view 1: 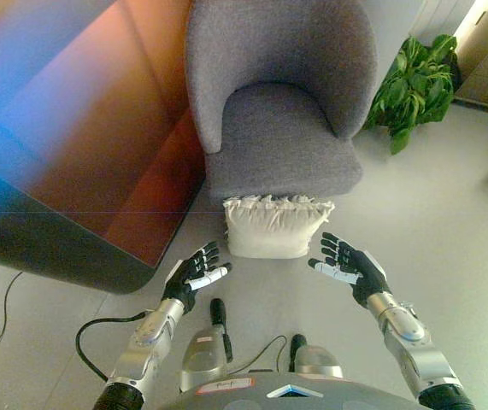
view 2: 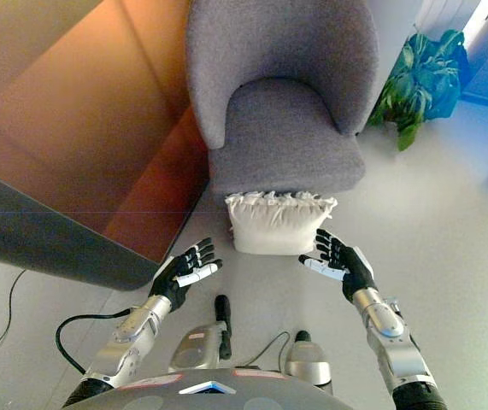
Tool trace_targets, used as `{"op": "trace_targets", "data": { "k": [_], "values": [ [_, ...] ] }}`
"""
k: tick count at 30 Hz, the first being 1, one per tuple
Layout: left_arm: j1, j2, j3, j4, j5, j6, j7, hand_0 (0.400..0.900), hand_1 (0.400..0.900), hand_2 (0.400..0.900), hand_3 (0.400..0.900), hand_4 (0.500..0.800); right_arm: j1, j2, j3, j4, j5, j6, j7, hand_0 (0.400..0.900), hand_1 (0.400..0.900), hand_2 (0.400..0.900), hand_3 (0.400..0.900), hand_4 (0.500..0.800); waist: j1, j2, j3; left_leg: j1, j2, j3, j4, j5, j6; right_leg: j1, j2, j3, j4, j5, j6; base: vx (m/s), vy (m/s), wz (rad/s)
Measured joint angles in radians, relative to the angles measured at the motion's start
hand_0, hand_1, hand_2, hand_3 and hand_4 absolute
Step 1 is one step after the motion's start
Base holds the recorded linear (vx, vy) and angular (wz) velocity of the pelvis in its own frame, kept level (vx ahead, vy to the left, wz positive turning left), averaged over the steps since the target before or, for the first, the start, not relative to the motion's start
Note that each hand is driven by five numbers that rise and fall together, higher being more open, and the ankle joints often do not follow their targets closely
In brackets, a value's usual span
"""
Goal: Pick up the pillow and put it on the sofa.
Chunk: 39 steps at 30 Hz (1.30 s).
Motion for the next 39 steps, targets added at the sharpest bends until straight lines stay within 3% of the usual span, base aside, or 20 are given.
{"op": "trace_targets", "data": {
  "k": [1, 2, 3, 5, 7, 9, 11, 12, 14, 17, 20, 22, 23, 25, 27, 28, 31, 34, 36, 39],
  "values": [
    [-0.003, 0.012, 0.004, 0.0, 0.0, 0.0, 0.006, 0.9, 0.9, 0.9, 0.9, 0.8, -0.01, 0.021, 0.004, 0.0, -0.007, 0.0, 0.001, 0.9, 0.9, 0.9, 0.9, 0.8, 0.024, -0.012, 0.0, -0.003, -0.002, 0.023, 0.019, -0.019, 0.02, -0.005, -0.013, -0.009, 0.026, -0.009, 0.003, 0.45, 0.18, -0.17],
    [-0.011, 0.03, 0.004, 0.001, 0.0, 0.0, 0.014, 0.9, 0.9, 0.9, 0.9, 0.8, -0.012, 0.037, 0.009, 0.0, -0.009, -0.002, -0.002, 0.9, 0.9, 0.9, 0.9, 0.8, 0.02, -0.024, -0.004, -0.02, -0.002, 0.024, 0.055, -0.039, 0.023, -0.004, -0.023, -0.027, 0.069, -0.039, -0.002, 0.48, 0.181, -0.15],
    [-0.02, 0.047, 0.007, 0.001, 0.0, -0.001, 0.017, 0.9, 0.9, 0.9, 0.9, 0.8, -0.013, 0.059, 0.009, 0.001, -0.014, -0.002, -0.001, 0.9, 0.9, 0.9, 0.9, 0.8, 0.027, -0.047, -0.01, -0.037, -0.011, 0.028, 0.125, -0.074, 0.021, 0.008, -0.038, -0.04, 0.068, -0.068, 0.023, 0.49, 0.198, -0.15],
    [-0.026, 0.05, 0.01, 0.002, 0.0, -0.001, 0.023, 0.9, 0.9, 0.9, 0.9, 0.8, -0.029, 0.077, 0.013, 0.005, -0.016, -0.004, -0.003, 0.9, 0.9, 0.9, 0.9, 0.8, 0.031, -0.058, -0.019, -0.058, -0.02, 0.012, 0.203, -0.133, 0.019, 0.028, -0.047, -0.028, 0.057, -0.079, 0.039, 0.44, 0.248, 0.06],
    [-0.034, 0.047, 0.004, 0.001, 0.0, -0.002, 0.022, 0.9, 0.9, 0.9, 0.9, 0.8, -0.033, 0.083, 0.008, 0.007, -0.016, -0.004, -0.005, 0.9, 0.9, 0.9, 0.9, 0.8, 0.024, -0.08, -0.037, -0.067, -0.055, 0.003, 0.221, -0.182, 0.034, 0.003, -0.071, -0.02, 0.132, -0.112, 0.058, 0.28, 0.316, 0.23],
    [-0.052, 0.044, 0.003, -0.001, 0.0, -0.002, 0.023, 0.9, 0.9, 0.9, 0.9, 0.8, -0.056, 0.075, 0.008, 0.005, -0.024, -0.004, -0.006, 0.9, 0.9, 0.9, 0.9, 0.8, 0.014, -0.072, -0.047, -0.064, -0.069, 0.009, 0.201, -0.174, 0.054, -0.134, -0.097, -0.001, 0.368, -0.118, 0.05, 0.26, 0.349, 0.19],
    [-0.075, 0.059, 0.0, 0.0, 0.0, -0.001, 0.028, 0.9, 0.9, 0.9, 0.9, 0.8, -0.062, 0.082, 0.016, 0.005, -0.024, -0.004, -0.015, 0.9, 0.9, 0.9, 0.9, 0.8, -0.013, -0.094, -0.042, -0.035, -0.084, 0.015, 0.186, -0.18, 0.072, -0.214, -0.144, -0.001, 0.581, -0.1, 0.031, 0.3, 0.281, 0.11],
    [-0.081, 0.072, -0.001, 0.001, 0.0, 0.0, 0.032, 0.9, 0.9, 0.9, 0.9, 0.8, -0.065, 0.087, 0.028, 0.007, -0.026, -0.003, -0.019, 0.9, 0.9, 0.9, 0.9, 0.8, -0.023, -0.102, -0.037, 0.01, -0.095, 0.025, 0.154, -0.18, 0.082, -0.244, -0.175, -0.021, 0.681, -0.043, 0.021, 0.31, 0.163, 0.12],
    [-0.085, 0.093, 0.006, -0.004, 0.0, -0.004, 0.04, 0.9, 0.9, 0.9, 0.9, 0.8, -0.067, 0.101, 0.051, 0.005, -0.026, -0.004, -0.02, 0.9, 0.9, 0.9, 0.9, 0.8, -0.031, -0.096, -0.034, 0.067, -0.097, 0.039, 0.107, -0.188, 0.098, -0.302, -0.196, -0.056, 0.779, -0.005, 0.006, 0.31, 0.023, 0.17],
    [-0.1, 0.098, 0.018, 0.002, 0.0, -0.004, 0.06, 0.9, 0.9, 0.9, 0.9, 0.8, -0.082, 0.094, 0.067, -0.001, -0.031, -0.005, -0.017, 0.9, 0.9, 0.9, 0.9, 0.8, -0.035, -0.068, -0.012, 0.12, -0.093, 0.034, 0.057, -0.182, 0.105, -0.348, -0.17, -0.124, 0.71, -0.031, -0.005, 0.28, -0.112, 0.23],
    [-0.105, 0.09, 0.001, 0.003, 0.0, -0.005, 0.059, 0.9, 0.9, 0.9, 0.9, 0.8, -0.087, 0.073, 0.066, 0.003, -0.105, -0.006, -0.029, 0.9, 0.9, 0.9, 0.9, 0.8, -0.041, -0.04, 0.012, 0.134, -0.097, 0.022, 0.038, -0.18, 0.102, -0.355, -0.174, -0.146, 0.482, -0.023, 0.003, 0.28, -0.299, 0.23],
    [-0.11, 0.077, -0.004, 0.017, 0.0, -0.005, 0.065, 0.9, 0.9, 0.9, 0.9, 0.8, -0.086, 0.059, 0.068, 0.006, -0.171, -0.004, -0.047, 0.9, 0.9, 0.9, 0.9, 0.8, -0.045, -0.042, 0.023, 0.134, -0.1, 0.003, 0.03, -0.178, 0.09, -0.35, -0.179, -0.131, 0.27, 0.01, 0.057, 0.35, -0.356, 0.45],
    [-0.112, 0.077, -0.006, 0.022, 0.0, -0.006, 0.072, 0.9, 0.9, 0.9, 0.9, 0.8, -0.09, 0.052, 0.069, 0.009, -0.213, -0.005, -0.063, 0.9, 0.9, 0.9, 0.9, 0.8, -0.049, -0.05, 0.025, 0.133, -0.103, -0.013, 0.023, -0.176, 0.077, -0.348, -0.186, -0.094, 0.169, 0.044, 0.1, 0.32, -0.305, 0.47],
    [-0.12, 0.082, 0.001, 0.032, 0.0, -0.006, 0.089, 0.9, 0.9, 0.9, 0.9, 0.8, -0.116, 0.037, 0.068, 0.023, -0.322, 0.002, -0.103, 0.9, 0.9, 0.9, 0.9, 0.8, -0.062, -0.082, 0.039, 0.134, -0.118, -0.05, 0.016, -0.173, 0.05, -0.345, -0.212, -0.042, 0.093, 0.111, 0.125, 0.21, -0.258, 0.42],
    [-0.13, 0.105, 0.002, 0.028, 0.0, -0.019, 0.107, 0.9, 0.9, 0.9, 0.9, 0.8, -0.119, 0.02, 0.064, 0.024, -0.42, 0.003, -0.145, 0.9, 0.9, 0.9, 0.9, 0.8, -0.066, -0.138, 0.042, 0.133, -0.128, -0.091, 0.014, -0.167, 0.006, -0.333, -0.211, -0.029, 0.091, 0.137, 0.097, 0.12, -0.301, 0.79],
    [-0.139, 0.108, -0.001, 0.037, -0.001, -0.025, 0.115, 0.9, 0.9, 0.9, 0.9, 0.8, -0.136, 0.008, 0.065, 0.038, -0.448, 0.002, -0.165, 0.9, 0.9, 0.9, 0.9, 0.8, -0.07, -0.144, 0.052, 0.126, -0.111, -0.124, 0.021, -0.17, -0.021, -0.339, -0.197, -0.009, 0.108, 0.222, 0.059, 0.1, -0.393, 1.14],
    [-0.198, 0.068, -0.034, 0.03, -0.032, -0.052, 0.146, 0.9, 0.9, 0.9, 0.9, 0.8, -0.246, -0.101, 0.062, 0.099, -0.564, 0.011, -0.227, 0.9, 0.9, 0.9, 0.9, 0.8, -0.068, -0.059, 0.087, 0.035, -0.007, -0.196, 0.051, -0.164, -0.056, -0.39, -0.121, -0.101, 0.177, 0.177, -0.004, 0.0, -0.232, 0.9],
    [-0.272, 0.027, -0.082, 0.023, -0.052, -0.07, 0.158, 0.9, 0.9, 0.9, 0.9, 0.8, -0.346, -0.193, 0.036, 0.114, -0.662, 0.026, -0.292, 0.9, 0.9, 0.9, 0.9, 0.8, -0.095, -0.02, 0.144, -0.043, 0.031, -0.18, 0.064, -0.126, -0.034, -0.446, -0.12, -0.176, 0.25, 0.133, -0.039, -0.09, -0.092, 0.53],
    [-0.32, 0.026, -0.103, 0.004, -0.071, -0.072, 0.159, 0.9, 0.9, 0.9, 0.9, 0.8, -0.404, -0.218, 0.024, 0.111, -0.699, 0.031, -0.327, 0.9, 0.9, 0.9, 0.9, 0.8, -0.097, -0.022, 0.182, -0.093, 0.033, -0.149, 0.084, -0.119, -0.047, -0.509, -0.131, -0.175, 0.306, 0.113, -0.045, -0.07, 0.013, -0.1],
    [-0.376, 0.027, -0.106, -0.002, -0.075, -0.087, 0.182, 0.9, 0.9, 0.9, 0.9, 0.8, -0.461, -0.214, 0.027, 0.11, -0.734, 0.03, -0.351, 0.9, 0.9, 0.9, 0.9, 0.8, -0.091, -0.029, 0.223, -0.164, 0.02, -0.144, 0.102, -0.116, -0.075, -0.599, -0.154, -0.154, 0.36, 0.099, -0.038, -0.1, 0.013, -0.01]
  ]
}}
